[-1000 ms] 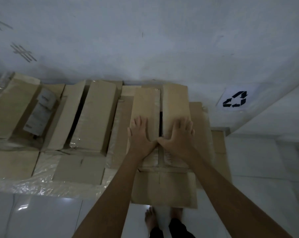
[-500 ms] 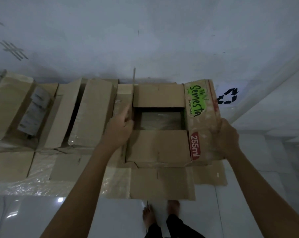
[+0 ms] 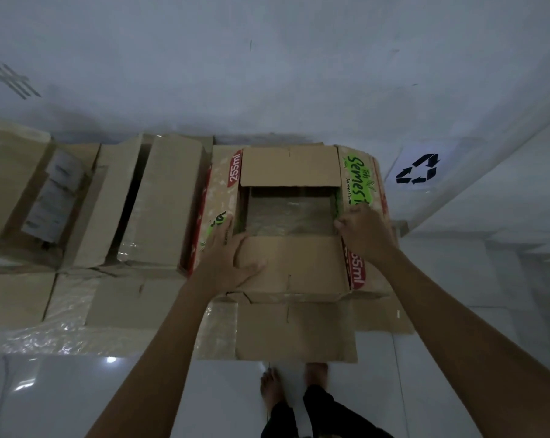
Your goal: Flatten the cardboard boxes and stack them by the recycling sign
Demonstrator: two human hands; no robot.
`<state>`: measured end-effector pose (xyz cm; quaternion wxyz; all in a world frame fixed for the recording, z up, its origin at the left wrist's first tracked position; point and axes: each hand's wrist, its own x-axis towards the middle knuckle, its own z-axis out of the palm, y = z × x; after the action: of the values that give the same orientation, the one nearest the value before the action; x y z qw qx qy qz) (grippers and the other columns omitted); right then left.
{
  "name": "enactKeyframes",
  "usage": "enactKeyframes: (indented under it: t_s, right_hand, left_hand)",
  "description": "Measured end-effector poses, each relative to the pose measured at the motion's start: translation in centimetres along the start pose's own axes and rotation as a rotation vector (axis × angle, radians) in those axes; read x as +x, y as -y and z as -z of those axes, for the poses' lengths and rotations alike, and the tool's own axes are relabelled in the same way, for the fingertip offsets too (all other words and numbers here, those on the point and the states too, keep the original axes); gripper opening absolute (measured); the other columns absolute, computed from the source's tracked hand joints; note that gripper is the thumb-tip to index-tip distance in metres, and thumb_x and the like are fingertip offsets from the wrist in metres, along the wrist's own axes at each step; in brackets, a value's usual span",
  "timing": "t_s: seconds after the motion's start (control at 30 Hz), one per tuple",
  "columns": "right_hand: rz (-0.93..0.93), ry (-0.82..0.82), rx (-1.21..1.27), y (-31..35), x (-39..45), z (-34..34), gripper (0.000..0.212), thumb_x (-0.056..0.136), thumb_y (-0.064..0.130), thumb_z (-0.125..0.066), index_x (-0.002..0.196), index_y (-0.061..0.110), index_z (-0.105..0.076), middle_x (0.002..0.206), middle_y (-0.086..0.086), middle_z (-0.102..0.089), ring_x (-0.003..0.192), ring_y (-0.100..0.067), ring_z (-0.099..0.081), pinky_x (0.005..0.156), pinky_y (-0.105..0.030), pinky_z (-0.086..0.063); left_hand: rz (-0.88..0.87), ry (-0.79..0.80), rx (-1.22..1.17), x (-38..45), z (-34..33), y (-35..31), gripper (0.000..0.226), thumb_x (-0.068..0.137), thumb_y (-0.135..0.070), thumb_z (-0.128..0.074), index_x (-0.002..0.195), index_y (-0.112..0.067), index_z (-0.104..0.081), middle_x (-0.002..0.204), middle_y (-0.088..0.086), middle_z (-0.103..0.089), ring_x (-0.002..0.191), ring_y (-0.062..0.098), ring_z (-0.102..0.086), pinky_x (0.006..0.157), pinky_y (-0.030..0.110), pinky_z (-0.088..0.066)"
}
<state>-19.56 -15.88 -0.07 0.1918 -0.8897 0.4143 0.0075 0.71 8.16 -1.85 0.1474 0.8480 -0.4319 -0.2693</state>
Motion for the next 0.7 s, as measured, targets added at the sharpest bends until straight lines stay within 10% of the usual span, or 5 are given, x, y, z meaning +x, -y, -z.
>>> enactKeyframes:
  t_s: [0.1,0.23,0.4,0.7]
  right_hand:
    - [0.027,-0.137,-0.035,0.9,2.9,0.9,0.019,0.09,0.03,-0.063,0.107,0.02,-0.065,0.113,-0.007,-0.058,0.1,-0.026,-0.056,0.088,-0.043,-0.052]
    - [0.211,-0.077,-0.075,3.5,8.8,1.7,0.061,0.079,0.021,-0.076,0.134,0.01,-0.053,0.13,-0.013,-0.051,0.119,-0.035,-0.048,0.102,-0.047,-0.043]
    - [0.382,0.114,-0.309,6.9,13.4,0.6,0.08,0.073,0.012,-0.081,0.144,0.014,-0.043,0.14,-0.016,-0.043,0.128,-0.038,-0.043,0.104,-0.048,-0.043]
    - [0.414,0.033,-0.208,6.0,13.3,5.6,0.063,0.087,-0.007,-0.05,0.139,0.028,-0.054,0.128,-0.024,-0.06,0.104,-0.042,-0.061,0.082,-0.043,-0.05]
  left_hand:
    - [-0.008,-0.136,-0.169,-0.2,0.3,-0.1,0.072,0.07,-0.066,-0.08,0.13,-0.038,-0.052,0.16,-0.011,-0.015,0.149,0.017,-0.016,0.121,0.045,-0.022]
    - [-0.056,-0.264,-0.386,-1.2,2.0,-0.7,0.065,0.061,-0.046,-0.093,0.115,-0.036,-0.057,0.127,-0.019,-0.051,0.114,-0.002,-0.051,0.092,0.018,-0.045]
    - [-0.024,-0.343,-0.554,-3.3,3.3,-1.4,0.051,0.064,-0.02,-0.095,0.1,-0.035,-0.062,0.095,-0.005,-0.068,0.082,0.013,-0.064,0.066,0.025,-0.057]
    - [0.005,-0.452,-0.611,-5.7,4.2,-1.1,0.043,0.071,-0.006,-0.088,0.094,-0.035,-0.067,0.091,-0.007,-0.069,0.084,0.018,-0.063,0.064,0.033,-0.056]
